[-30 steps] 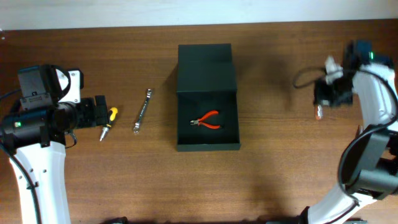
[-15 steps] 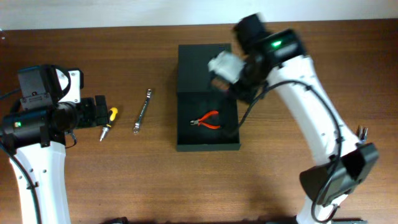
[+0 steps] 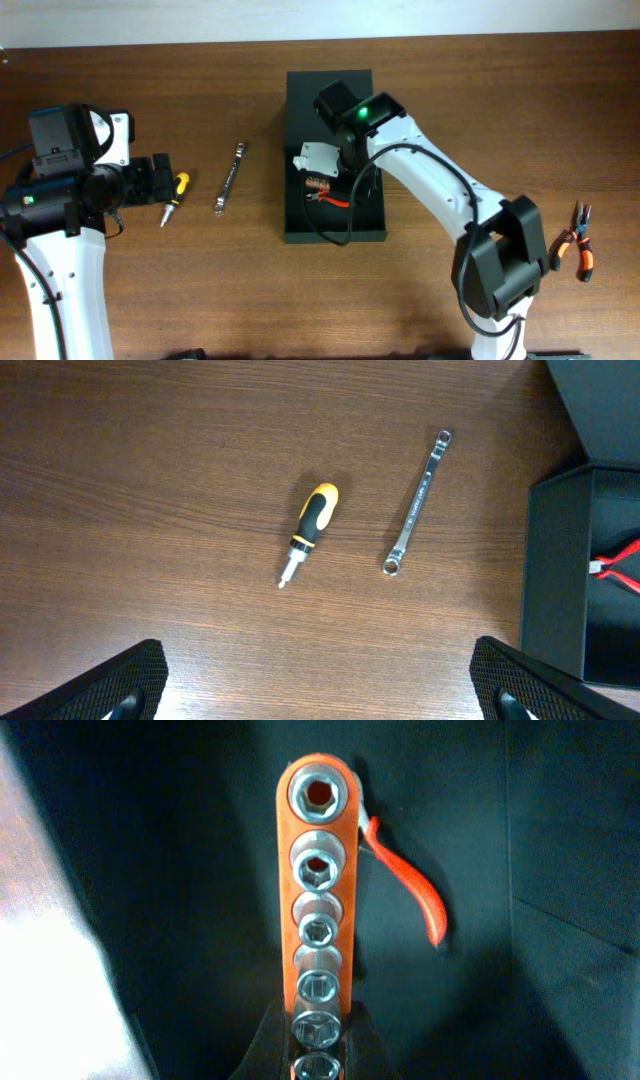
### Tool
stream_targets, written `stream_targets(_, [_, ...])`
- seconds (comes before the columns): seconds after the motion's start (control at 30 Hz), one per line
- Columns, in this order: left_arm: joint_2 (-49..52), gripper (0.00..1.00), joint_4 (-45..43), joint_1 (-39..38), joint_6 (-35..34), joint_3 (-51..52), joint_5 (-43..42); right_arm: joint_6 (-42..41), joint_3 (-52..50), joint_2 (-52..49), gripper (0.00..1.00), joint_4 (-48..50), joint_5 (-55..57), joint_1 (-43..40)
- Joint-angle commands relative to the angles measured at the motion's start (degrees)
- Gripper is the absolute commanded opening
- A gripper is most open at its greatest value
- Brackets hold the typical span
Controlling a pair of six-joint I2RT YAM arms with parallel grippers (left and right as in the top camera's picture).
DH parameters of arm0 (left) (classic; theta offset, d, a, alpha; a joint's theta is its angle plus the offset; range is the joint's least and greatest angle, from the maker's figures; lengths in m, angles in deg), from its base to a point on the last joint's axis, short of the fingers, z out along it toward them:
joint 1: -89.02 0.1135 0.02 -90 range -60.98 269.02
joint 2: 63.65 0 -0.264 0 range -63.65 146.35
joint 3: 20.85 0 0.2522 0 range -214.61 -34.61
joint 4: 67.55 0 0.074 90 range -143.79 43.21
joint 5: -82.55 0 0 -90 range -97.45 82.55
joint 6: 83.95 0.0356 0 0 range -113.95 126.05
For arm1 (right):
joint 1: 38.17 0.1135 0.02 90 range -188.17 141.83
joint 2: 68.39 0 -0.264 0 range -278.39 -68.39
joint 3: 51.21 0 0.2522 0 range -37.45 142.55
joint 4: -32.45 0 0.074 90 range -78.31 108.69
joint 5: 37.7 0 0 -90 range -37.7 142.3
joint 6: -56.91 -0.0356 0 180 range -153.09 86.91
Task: Pack container
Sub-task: 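Carry the socket rail into the box and release it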
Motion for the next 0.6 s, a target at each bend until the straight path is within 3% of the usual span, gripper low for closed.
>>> stream_targets(0.0, [0.2,0.99,0.2,-0.2,0.9,-1.0,0.2,0.8,-3.3,-0.9,0.04,2.9,-1.0,-0.2])
stream_targets(0.07, [0.2,0.99,0.3,-0.2,0.9,-1.0,0.2,0.8,-4.9,-1.5,0.04,4.5,-1.4,-0.2])
stream_targets(0.17, [0.2,0.99,0.3,-0.2,0.9,-1.0,0.2,0.8,-6.6,-1.8,0.17,5.6,-2.6,-0.2])
stream_targets(0.27, [0.2,0.99,0.3,-0.2,0.9,-1.0,0.2,0.7,-6.7,-1.8,0.46,5.6,-2.5,-0.2])
stream_targets(0.33, [0.2,0.99,0.3,-0.2,0.9,-1.0,0.2,0.5,-6.7,-1.8,0.54,5.6,-2.5,-0.2])
stream_targets(0.43, [0.2,0.99,0.3,-0.2,0.9,-1.0,0.2,0.4,-6.6,-1.7,0.61,5.5,-2.5,-0.2])
stream_targets(0.57, [0.2,0.99,0.3,-0.2,0.9,-1.0,0.2,-3.7,-2.8,-1.4,0.63,2.7,0.6,-0.2])
